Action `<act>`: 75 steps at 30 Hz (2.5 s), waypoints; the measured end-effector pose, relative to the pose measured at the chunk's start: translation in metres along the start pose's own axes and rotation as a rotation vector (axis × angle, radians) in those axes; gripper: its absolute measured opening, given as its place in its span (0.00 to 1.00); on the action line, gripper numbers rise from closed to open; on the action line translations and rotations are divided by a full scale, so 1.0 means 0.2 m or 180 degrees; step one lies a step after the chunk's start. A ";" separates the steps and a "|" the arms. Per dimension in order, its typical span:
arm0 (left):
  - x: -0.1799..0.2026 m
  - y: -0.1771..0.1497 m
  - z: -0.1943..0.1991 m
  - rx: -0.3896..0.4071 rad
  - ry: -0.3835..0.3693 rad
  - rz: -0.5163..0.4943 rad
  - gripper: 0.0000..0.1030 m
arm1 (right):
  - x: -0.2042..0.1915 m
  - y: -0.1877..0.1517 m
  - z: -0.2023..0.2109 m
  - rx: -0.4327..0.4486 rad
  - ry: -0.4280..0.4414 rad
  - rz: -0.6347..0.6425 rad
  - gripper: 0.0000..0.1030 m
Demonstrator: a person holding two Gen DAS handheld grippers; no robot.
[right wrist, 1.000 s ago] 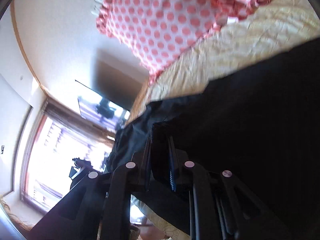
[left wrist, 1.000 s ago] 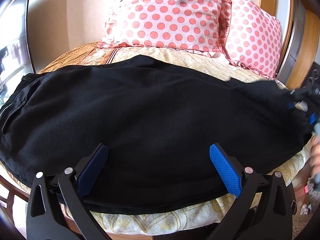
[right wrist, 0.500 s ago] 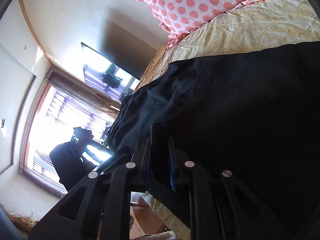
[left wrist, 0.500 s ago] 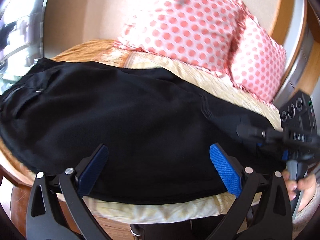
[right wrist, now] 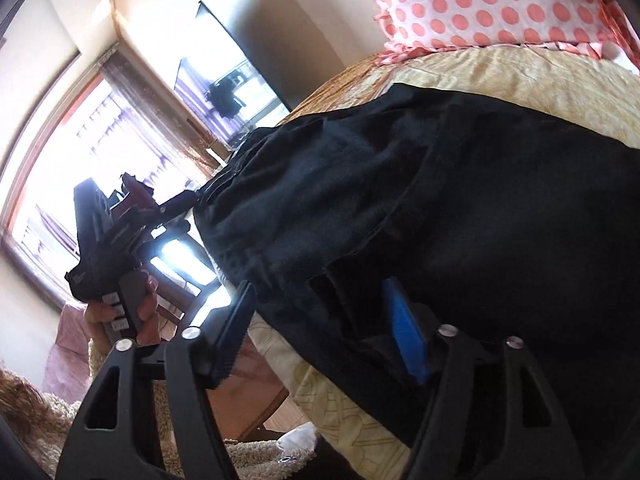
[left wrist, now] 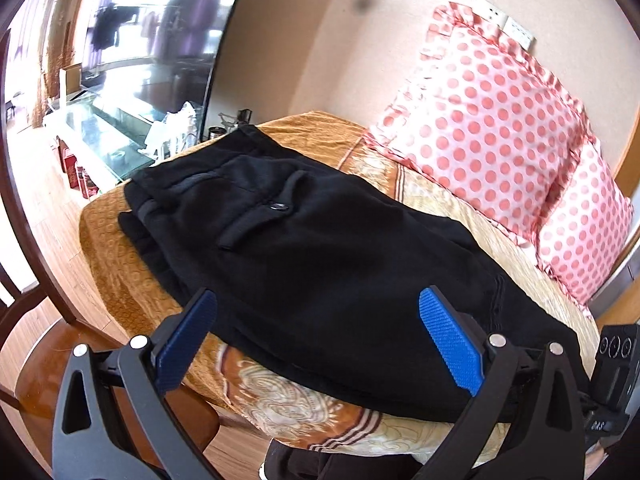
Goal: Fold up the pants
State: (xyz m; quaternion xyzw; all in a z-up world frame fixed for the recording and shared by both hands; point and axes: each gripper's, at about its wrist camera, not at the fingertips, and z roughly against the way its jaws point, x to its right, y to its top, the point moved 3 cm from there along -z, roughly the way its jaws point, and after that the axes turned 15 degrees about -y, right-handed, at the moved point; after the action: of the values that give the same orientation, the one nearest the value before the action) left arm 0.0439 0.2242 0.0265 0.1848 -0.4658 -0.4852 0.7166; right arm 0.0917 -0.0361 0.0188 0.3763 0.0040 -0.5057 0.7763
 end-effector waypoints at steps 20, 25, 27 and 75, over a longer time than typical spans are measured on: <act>-0.49 0.17 -0.01 -0.0105 -0.0372 0.1556 0.95 | -0.05 -0.06 0.03 0.0101 0.0072 0.0284 0.75; -0.53 0.19 -0.03 -0.0122 -0.0444 0.1681 0.94 | -0.04 -0.06 0.04 0.0108 0.0116 0.0255 0.75; -0.54 0.20 -0.04 -0.0129 -0.0527 0.1737 0.94 | -0.04 -0.06 0.03 0.0113 0.0123 0.0255 0.76; -0.44 0.26 0.05 0.0235 -0.0273 0.1578 0.11 | -0.04 -0.08 0.08 0.0183 0.0145 0.0311 0.80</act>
State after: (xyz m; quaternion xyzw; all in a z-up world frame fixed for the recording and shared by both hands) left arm 0.0535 0.3259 0.0265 0.0703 -0.5443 -0.2847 0.7860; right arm 0.0691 -0.0427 0.0236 0.4096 -0.0112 -0.4584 0.7886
